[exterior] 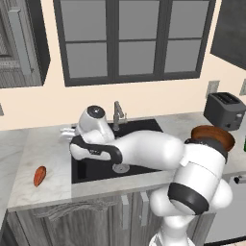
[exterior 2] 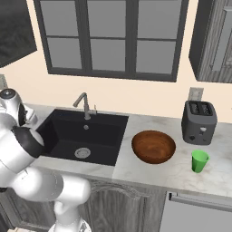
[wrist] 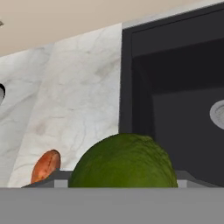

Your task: Remove the lime and sweet potato from the sink. Then move the bowl and cup from the counter to the sink for washing.

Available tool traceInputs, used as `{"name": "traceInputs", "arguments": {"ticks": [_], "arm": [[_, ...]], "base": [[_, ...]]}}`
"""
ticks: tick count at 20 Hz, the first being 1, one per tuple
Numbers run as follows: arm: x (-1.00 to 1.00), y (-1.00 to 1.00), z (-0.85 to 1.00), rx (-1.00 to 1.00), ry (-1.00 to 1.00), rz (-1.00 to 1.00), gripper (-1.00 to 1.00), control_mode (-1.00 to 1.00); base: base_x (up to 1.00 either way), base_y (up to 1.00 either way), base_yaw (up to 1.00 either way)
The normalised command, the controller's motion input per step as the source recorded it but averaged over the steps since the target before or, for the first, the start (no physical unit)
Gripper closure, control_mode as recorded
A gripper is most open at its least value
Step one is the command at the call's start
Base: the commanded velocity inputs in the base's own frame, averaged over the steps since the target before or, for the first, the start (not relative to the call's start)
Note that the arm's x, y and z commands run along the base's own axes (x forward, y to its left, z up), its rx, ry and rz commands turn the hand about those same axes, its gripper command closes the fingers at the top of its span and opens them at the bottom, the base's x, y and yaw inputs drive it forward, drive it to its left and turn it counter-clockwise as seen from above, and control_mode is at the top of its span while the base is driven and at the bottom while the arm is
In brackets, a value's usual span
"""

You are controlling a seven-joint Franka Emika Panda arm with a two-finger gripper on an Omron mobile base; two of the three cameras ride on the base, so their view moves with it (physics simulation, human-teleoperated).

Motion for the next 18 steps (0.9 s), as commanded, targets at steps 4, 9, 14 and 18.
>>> {"name": "traceInputs", "arguments": {"ticks": [4, 9, 14, 18], "arm": [[0.13, 0.27, -0.08, 0.07, 0.00, 0.00, 1.00, -1.00], [0.11, 0.29, -0.15, 0.02, 0.00, 0.00, 1.00, -1.00], [0.12, 0.23, -0.17, 0.00, 0.00, 0.00, 1.00, -1.00], [0.16, 0.24, -0.16, 0.00, 0.00, 0.00, 1.00, -1.00]], "base": [[0.00, 0.00, 0.00], [0.00, 0.00, 0.00], [0.00, 0.00, 0.00], [0.00, 0.00, 0.00]]}}
